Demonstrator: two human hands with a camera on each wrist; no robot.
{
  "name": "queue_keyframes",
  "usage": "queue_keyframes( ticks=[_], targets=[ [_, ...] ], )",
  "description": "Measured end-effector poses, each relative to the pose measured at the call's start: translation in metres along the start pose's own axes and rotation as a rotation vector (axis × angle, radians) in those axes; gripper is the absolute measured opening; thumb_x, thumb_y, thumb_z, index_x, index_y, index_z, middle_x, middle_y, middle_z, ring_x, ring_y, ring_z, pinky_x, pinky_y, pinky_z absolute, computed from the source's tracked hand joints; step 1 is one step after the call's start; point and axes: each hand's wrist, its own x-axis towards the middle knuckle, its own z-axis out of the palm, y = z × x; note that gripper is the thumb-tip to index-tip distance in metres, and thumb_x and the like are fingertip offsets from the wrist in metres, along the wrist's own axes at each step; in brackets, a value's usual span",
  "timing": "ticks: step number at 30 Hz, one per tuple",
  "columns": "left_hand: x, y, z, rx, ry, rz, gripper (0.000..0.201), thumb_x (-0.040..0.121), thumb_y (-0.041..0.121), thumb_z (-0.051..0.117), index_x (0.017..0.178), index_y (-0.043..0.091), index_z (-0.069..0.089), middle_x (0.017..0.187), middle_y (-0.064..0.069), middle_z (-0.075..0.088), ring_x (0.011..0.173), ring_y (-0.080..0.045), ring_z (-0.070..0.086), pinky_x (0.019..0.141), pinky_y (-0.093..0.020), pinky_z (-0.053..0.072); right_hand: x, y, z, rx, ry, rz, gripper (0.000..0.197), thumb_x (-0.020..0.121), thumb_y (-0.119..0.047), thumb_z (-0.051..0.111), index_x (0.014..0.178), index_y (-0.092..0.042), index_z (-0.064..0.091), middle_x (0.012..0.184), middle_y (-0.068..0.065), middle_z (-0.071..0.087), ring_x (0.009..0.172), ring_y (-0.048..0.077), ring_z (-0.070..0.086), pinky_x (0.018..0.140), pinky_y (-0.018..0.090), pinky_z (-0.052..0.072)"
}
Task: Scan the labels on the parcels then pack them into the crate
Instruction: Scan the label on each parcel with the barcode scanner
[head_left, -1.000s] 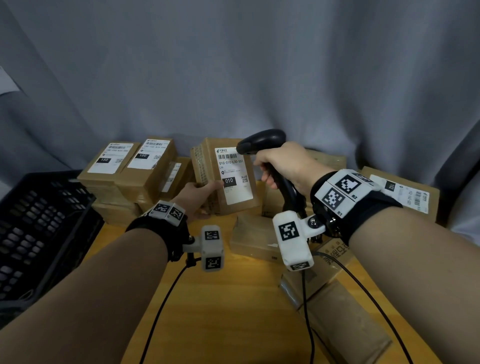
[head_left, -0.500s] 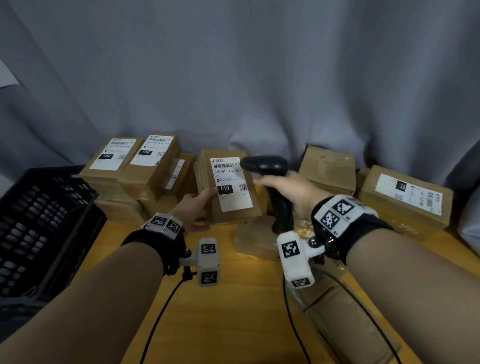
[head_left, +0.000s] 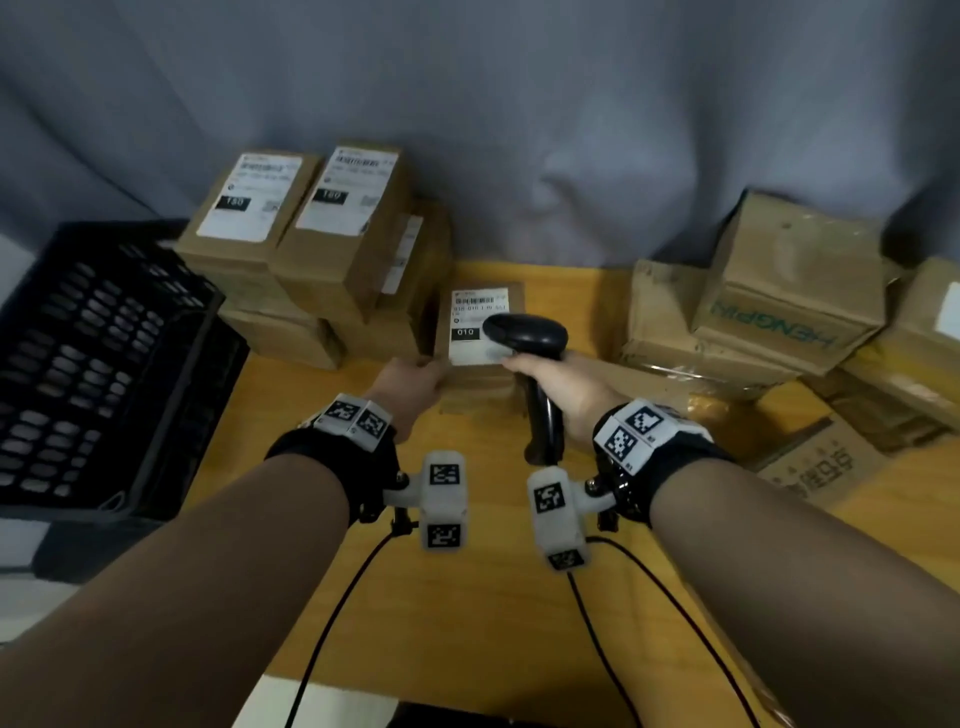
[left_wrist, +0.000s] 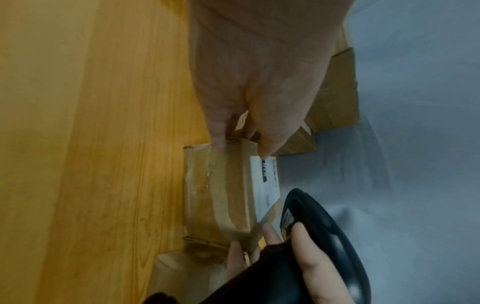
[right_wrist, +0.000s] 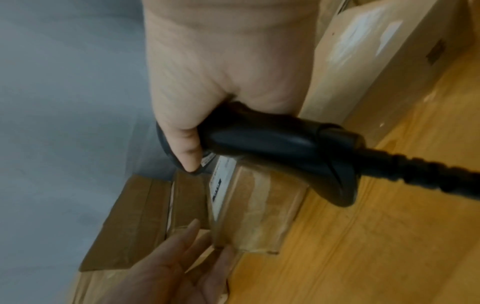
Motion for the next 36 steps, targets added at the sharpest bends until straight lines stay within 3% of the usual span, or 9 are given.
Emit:
queue_keyframes(
  ticks=[2, 5, 9, 15, 20, 23, 26, 32, 36],
  targets=[
    [0.007, -0.002, -0.008, 0.052, 0.011, 0.010, 0.033, 0.095, 0.019, 0.055, 0.124, 0.005, 0.061, 0.101, -0.007, 0.064, 0.084, -0.016, 0.057, 0.071, -0.026, 0.045, 0.012, -0.001, 0.011, 0.013, 0.015, 0.017, 0.029, 0.073, -0.040, 0.079, 0.088, -0.020, 0.066, 0.090, 0.004, 0.066, 0.097, 0.028, 0.062, 0.093, 0.041, 0.049],
    [0.018, -0.007, -0.015, 0.013, -0.046, -0.035, 0.038, 0.098, 0.011, 0.049, 0.136, 0.005, 0.050, 0.128, -0.016, 0.056, 0.104, -0.023, 0.057, 0.080, -0.029, 0.045, 0.027, -0.003, 0.025, 0.055, 0.046, 0.034, 0.027, 0.074, -0.040, 0.078, 0.089, -0.022, 0.064, 0.099, 0.003, 0.068, 0.100, 0.025, 0.062, 0.089, 0.037, 0.047],
    [0.025, -0.013, -0.017, -0.104, -0.051, -0.181, 0.033, 0.099, 0.018, 0.050, 0.129, 0.004, 0.049, 0.097, -0.009, 0.059, 0.094, -0.024, 0.059, 0.087, -0.035, 0.054, 0.045, -0.012, 0.039, 0.104, 0.093, 0.019, 0.026, 0.074, -0.039, 0.079, 0.087, -0.025, 0.060, 0.104, 0.004, 0.067, 0.104, 0.027, 0.060, 0.098, 0.041, 0.045],
    [0.033, -0.012, -0.025, -0.026, -0.113, -0.154, 0.037, 0.100, 0.024, 0.049, 0.132, 0.005, 0.050, 0.114, -0.007, 0.060, 0.101, -0.021, 0.058, 0.084, -0.030, 0.047, 0.069, -0.031, 0.036, 0.114, 0.125, -0.021, 0.041, 0.072, -0.040, 0.080, 0.104, -0.019, 0.065, 0.105, 0.004, 0.068, 0.104, 0.027, 0.062, 0.100, 0.043, 0.046],
    [0.034, -0.004, -0.026, 0.024, -0.108, -0.129, 0.037, 0.100, 0.023, 0.049, 0.132, 0.004, 0.052, 0.115, -0.009, 0.063, 0.099, -0.020, 0.060, 0.081, -0.030, 0.049, 0.050, -0.028, 0.022, 0.198, 0.156, -0.053, 0.017, 0.083, -0.022, 0.074, 0.093, -0.012, 0.065, 0.084, 0.006, 0.065, 0.082, 0.021, 0.066, 0.079, 0.037, 0.060],
    [0.030, 0.003, -0.016, 0.054, -0.143, -0.119, 0.037, 0.100, 0.023, 0.048, 0.132, 0.003, 0.050, 0.123, -0.012, 0.062, 0.105, -0.023, 0.060, 0.083, -0.030, 0.049, 0.028, -0.022, 0.001, 0.141, 0.209, -0.068, 0.017, 0.085, -0.019, 0.072, 0.093, -0.006, 0.066, 0.077, 0.008, 0.066, 0.067, 0.020, 0.065, 0.068, 0.033, 0.058],
    [0.019, 0.009, -0.001, 0.083, -0.191, -0.090, 0.037, 0.101, 0.025, 0.048, 0.131, 0.005, 0.051, 0.119, -0.012, 0.064, 0.103, -0.024, 0.061, 0.085, -0.033, 0.051, 0.005, -0.017, -0.032, 0.040, 0.260, -0.095, 0.018, 0.085, -0.018, 0.070, 0.091, -0.002, 0.066, 0.073, 0.009, 0.065, 0.058, 0.020, 0.061, 0.061, 0.031, 0.055],
    [-0.012, 0.026, 0.036, 0.126, -0.276, -0.040, 0.038, 0.101, 0.025, 0.048, 0.132, 0.003, 0.049, 0.123, -0.015, 0.062, 0.111, -0.028, 0.059, 0.094, -0.035, 0.048, -0.042, -0.010, -0.102, -0.037, 0.352, -0.108, 0.015, 0.087, -0.017, 0.068, 0.087, -0.002, 0.064, 0.070, 0.010, 0.061, 0.055, 0.020, 0.057, 0.053, 0.029, 0.050],
    [-0.021, 0.028, 0.061, 0.135, -0.252, -0.009, 0.032, 0.101, 0.025, 0.048, 0.125, 0.004, 0.052, 0.112, -0.012, 0.060, 0.101, -0.024, 0.057, 0.093, -0.035, 0.047, -0.056, 0.005, -0.131, -0.096, 0.405, -0.111, 0.015, 0.084, -0.020, 0.071, 0.083, -0.009, 0.062, 0.069, 0.005, 0.059, 0.059, 0.018, 0.057, 0.055, 0.026, 0.050]
  ],
)
